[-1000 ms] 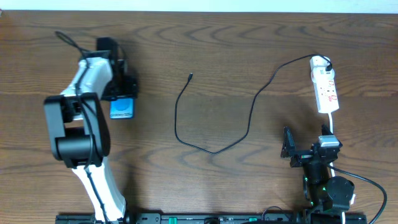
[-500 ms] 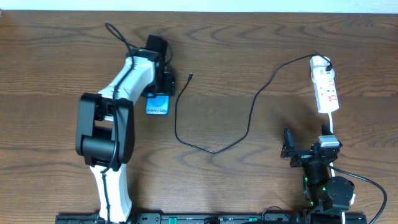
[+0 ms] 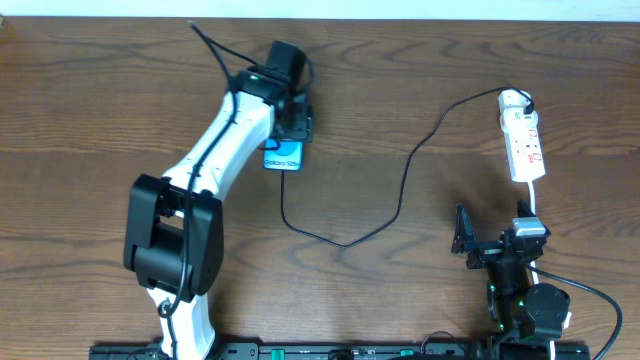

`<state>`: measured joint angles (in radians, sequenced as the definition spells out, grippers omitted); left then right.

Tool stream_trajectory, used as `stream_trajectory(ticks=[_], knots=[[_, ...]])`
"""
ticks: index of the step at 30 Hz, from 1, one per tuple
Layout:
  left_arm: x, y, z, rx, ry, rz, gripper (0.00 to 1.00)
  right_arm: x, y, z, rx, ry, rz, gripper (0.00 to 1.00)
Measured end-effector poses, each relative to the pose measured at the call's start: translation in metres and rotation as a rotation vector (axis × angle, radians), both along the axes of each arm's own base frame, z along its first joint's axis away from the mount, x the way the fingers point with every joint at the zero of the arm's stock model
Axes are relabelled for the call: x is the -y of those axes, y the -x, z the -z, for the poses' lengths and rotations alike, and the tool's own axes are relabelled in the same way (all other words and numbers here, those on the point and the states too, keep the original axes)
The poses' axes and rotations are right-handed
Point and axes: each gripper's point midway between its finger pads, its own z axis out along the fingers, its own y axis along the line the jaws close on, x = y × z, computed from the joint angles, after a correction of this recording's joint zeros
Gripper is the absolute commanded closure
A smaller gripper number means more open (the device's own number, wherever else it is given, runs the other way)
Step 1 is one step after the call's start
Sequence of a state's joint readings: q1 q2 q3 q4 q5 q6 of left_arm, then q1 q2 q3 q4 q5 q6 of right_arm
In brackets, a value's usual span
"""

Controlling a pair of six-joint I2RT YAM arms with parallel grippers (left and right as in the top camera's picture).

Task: Plug charger to phone and switch on socket

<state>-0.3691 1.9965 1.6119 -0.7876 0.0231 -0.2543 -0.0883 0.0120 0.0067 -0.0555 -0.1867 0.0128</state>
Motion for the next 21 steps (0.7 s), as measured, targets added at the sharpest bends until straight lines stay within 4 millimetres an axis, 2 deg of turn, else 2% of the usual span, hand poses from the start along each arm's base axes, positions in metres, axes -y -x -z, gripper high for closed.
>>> stream_trajectory(ticks=[7, 11, 16, 21], knots=[[0.041, 0.017, 0.0, -0.006, 0.022, 0.03, 0.47, 0.0, 0.0, 0.0, 0.0, 0.0, 0.0, 0.01], [0.058, 0.025, 0.005, -0.018, 0.033, 0.024, 0.47, 0.0, 0.0, 0.0, 0.0, 0.0, 0.0, 0.01], [0.07, 0.031, 0.012, -0.038, 0.051, -0.026, 0.48, 0.0, 0.0, 0.0, 0.0, 0.0, 0.0, 0.01], [0.071, 0.03, 0.018, -0.052, 0.075, -0.118, 0.48, 0.0, 0.0, 0.0, 0.0, 0.0, 0.0, 0.01]])
